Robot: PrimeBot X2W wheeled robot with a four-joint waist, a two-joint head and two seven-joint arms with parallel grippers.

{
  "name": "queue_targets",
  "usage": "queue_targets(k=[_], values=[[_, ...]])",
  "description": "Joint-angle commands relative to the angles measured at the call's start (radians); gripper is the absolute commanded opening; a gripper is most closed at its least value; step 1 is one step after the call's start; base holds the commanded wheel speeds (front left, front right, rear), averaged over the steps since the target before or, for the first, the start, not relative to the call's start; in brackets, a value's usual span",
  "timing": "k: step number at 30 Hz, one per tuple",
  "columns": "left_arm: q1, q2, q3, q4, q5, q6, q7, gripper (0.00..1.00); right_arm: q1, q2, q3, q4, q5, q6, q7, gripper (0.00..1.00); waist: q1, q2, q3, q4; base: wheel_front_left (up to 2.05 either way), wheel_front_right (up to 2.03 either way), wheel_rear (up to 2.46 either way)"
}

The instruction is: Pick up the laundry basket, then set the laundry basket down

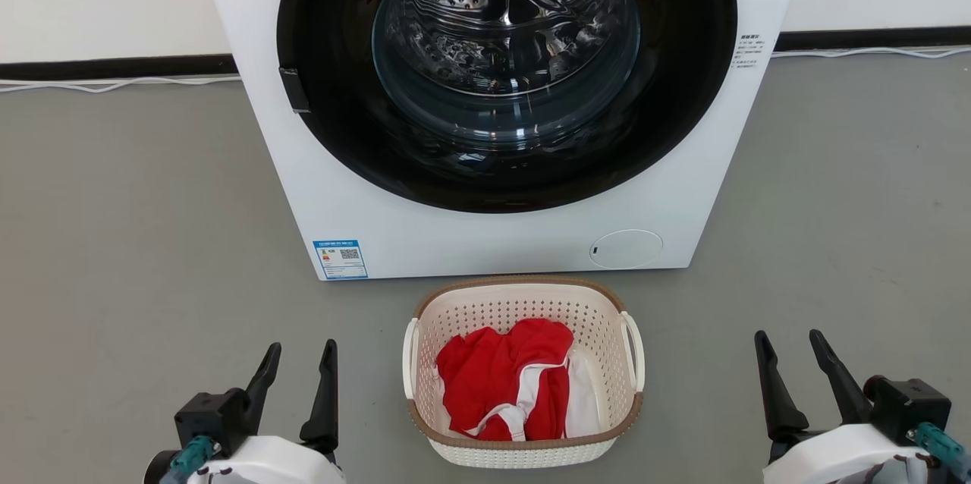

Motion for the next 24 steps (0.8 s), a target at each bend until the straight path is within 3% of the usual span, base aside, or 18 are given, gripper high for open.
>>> queue_targets(k=[1,16,24], values=[[-0.036,0.010,0.022,-0.021,0.030,0.008,-0.015,1.00,-0.048,-0.018,0.018,-0.020,-0.030,0.006,-0.019,1.00,0.0000,0.0000,0.000,0.001,0.00,0.00,0.00],[-0.038,0.012,0.021,0.012,0.199,0.011,-0.058,1.00,-0.053,-0.024,0.001,0.015,-0.183,0.007,-0.062,1.00,0.0000,0.0000,-0.002,0.001,0.00,0.00,0.00],[-0.040,0.012,0.025,0.038,0.174,0.019,-0.058,1.00,-0.053,-0.020,-0.008,0.030,-0.173,0.007,-0.062,1.00,0.0000,0.0000,-0.002,0.000,0.00,0.00,0.00]])
